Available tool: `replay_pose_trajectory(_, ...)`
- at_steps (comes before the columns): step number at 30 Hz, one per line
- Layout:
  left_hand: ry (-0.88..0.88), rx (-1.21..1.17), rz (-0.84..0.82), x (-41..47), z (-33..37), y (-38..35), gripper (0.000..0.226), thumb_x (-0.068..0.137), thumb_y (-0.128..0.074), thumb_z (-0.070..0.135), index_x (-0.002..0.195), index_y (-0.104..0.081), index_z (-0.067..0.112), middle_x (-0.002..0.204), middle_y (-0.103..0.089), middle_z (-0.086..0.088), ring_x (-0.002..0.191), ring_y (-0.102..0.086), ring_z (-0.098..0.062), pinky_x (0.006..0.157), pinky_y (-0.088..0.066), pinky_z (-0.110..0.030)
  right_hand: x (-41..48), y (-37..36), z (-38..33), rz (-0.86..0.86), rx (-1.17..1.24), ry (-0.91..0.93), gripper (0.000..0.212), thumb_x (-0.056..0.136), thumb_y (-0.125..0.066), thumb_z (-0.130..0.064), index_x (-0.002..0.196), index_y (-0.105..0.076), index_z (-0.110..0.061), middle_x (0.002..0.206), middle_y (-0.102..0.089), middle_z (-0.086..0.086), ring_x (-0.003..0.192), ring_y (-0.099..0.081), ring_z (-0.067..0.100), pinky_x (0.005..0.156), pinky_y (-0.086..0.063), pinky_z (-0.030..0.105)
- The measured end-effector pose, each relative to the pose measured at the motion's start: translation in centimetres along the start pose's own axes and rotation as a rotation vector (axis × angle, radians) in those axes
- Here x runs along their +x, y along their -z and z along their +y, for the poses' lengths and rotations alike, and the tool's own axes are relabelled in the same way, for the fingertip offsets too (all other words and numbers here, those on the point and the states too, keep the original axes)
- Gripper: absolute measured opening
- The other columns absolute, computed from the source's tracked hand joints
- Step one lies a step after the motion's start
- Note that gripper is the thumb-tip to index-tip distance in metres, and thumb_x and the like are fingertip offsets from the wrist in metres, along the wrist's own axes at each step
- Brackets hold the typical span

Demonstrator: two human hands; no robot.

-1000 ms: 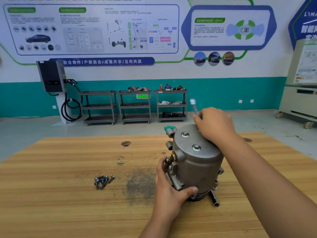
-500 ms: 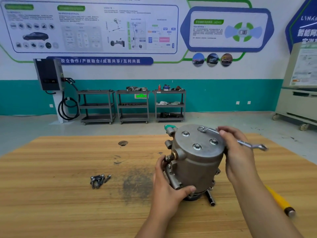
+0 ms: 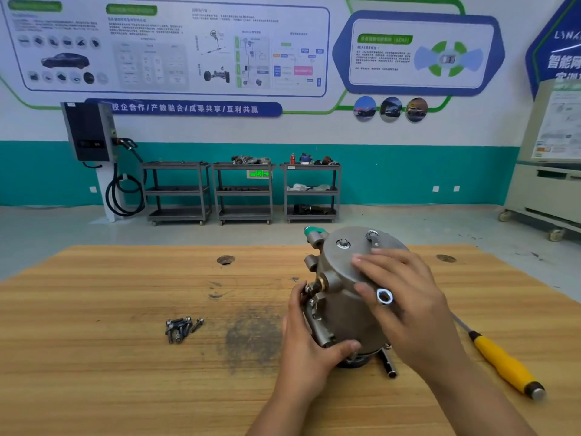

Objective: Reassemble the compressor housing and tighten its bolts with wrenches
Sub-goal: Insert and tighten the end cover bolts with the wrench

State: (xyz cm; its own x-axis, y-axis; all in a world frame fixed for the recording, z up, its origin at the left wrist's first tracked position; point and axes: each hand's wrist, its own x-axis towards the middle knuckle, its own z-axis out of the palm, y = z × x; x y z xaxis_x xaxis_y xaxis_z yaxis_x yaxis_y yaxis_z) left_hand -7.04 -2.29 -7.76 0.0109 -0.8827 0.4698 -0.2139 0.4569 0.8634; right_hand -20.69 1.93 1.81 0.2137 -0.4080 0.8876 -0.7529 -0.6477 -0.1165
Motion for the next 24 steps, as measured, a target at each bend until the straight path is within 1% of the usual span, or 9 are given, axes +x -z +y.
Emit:
replay_pose_trajectory(2,0.011,0.005,-0.014,-0.1,0.1,0.1,0.108,0.043,-0.083,0.059,0.125,-0.012,0.07,0.134,-0.039,0.019,0.127,-0.039,-0.009,0.104,-0.039,-0.035,1.1,0.5,0.3,-0.108,0.03,0.07,0.039,0.086,-0.051,-0.03,0.111,-0.067,-0.005,0.108,-0.067,0.0,0.106,-0.052,0.014,0.092,-0.041,0.03)
replay_pose_trajectory(4,0.023,-0.009,-0.027,-0.2,0.3,0.3,0.109,0.043,-0.084,0.058,0.123,-0.012,0.071,0.137,-0.038,0.017,0.129,-0.038,-0.009,0.106,-0.038,-0.039,1.9,0.9,0.4,-0.214,0.08,0.092,0.041,0.087,-0.051,-0.039,0.107,-0.069,-0.008,0.103,-0.068,-0.001,0.099,-0.057,0.014,0.087,-0.043,0.029)
replay_pose_trajectory(6,0.042,-0.03,-0.032,-0.2,0.6,0.6,0.113,0.041,-0.084,0.061,0.123,-0.008,0.072,0.139,-0.036,0.015,0.13,-0.038,-0.008,0.107,-0.038,-0.041,2.3,0.7,0.2,-0.249,0.109,0.105,0.046,0.091,-0.044,-0.049,0.089,-0.068,-0.01,0.089,-0.063,-0.002,0.087,-0.055,0.011,0.078,-0.042,0.026)
replay_pose_trajectory(9,0.054,-0.005,-0.028,-0.2,0.9,0.4,0.12,0.038,-0.082,0.066,0.126,0.0,0.072,0.14,-0.032,0.017,0.131,-0.035,-0.006,0.107,-0.037,-0.037,2.3,-0.5,-0.5,-0.175,0.107,0.103,0.046,0.094,-0.04,-0.042,0.072,-0.058,-0.007,0.075,-0.05,-0.001,0.074,-0.042,0.011,0.067,-0.034,0.023)
replay_pose_trajectory(13,0.05,0.008,0.023,-0.1,1.0,0.1,0.106,0.041,-0.084,0.054,0.12,-0.015,0.068,0.135,-0.041,0.013,0.126,-0.043,-0.01,0.102,-0.042,-0.04,2.6,-2.2,-1.8,-0.09,0.091,0.042,0.049,0.097,-0.035,-0.042,0.064,-0.052,-0.008,0.066,-0.043,-0.001,0.067,-0.035,0.012,0.063,-0.028,0.023)
replay_pose_trajectory(18,0.105,0.044,0.137,-0.9,2.0,-0.9,0.094,0.048,-0.07,0.059,0.13,-0.029,0.035,0.126,-0.051,0.007,0.116,-0.051,-0.013,0.095,-0.045,-0.041,3.5,-3.8,-3.6,0.036,0.028,-0.008,0.046,0.096,-0.037,-0.037,0.062,-0.05,-0.009,0.068,-0.034,-0.009,0.065,-0.032,0.012,0.061,-0.021,0.023)
replay_pose_trajectory(21,0.129,0.174,0.214,-1.3,3.2,-1.4,0.097,0.05,-0.048,0.068,0.135,-0.033,0.024,0.132,-0.048,0.006,0.129,-0.038,-0.018,0.103,-0.031,-0.037,3.5,-4.1,-3.8,0.076,0.069,-0.057,0.049,0.097,-0.031,-0.04,0.068,-0.054,-0.008,0.071,-0.034,-0.012,0.065,-0.028,0.007,0.061,-0.023,0.024)
replay_pose_trajectory(22,0.137,0.203,0.22,-1.5,3.5,-1.5,0.098,0.052,-0.047,0.068,0.137,-0.032,0.022,0.136,-0.043,0.005,0.134,-0.029,-0.016,0.105,-0.025,-0.034,3.5,-4.1,-3.9,0.084,0.08,-0.07,0.049,0.097,-0.029,-0.041,0.068,-0.054,-0.009,0.07,-0.034,-0.012,0.066,-0.027,0.005,0.061,-0.023,0.023)
replay_pose_trajectory(24,0.158,0.236,0.208,-1.6,3.9,-1.5,0.085,0.067,-0.06,0.054,0.139,-0.03,0.022,0.141,-0.036,0.008,0.137,-0.02,-0.011,0.107,-0.02,-0.031,3.5,-4.3,-4.1,0.095,0.073,-0.086,0.047,0.097,-0.032,-0.04,0.067,-0.052,-0.011,0.069,-0.034,-0.012,0.066,-0.029,0.006,0.061,-0.022,0.022)
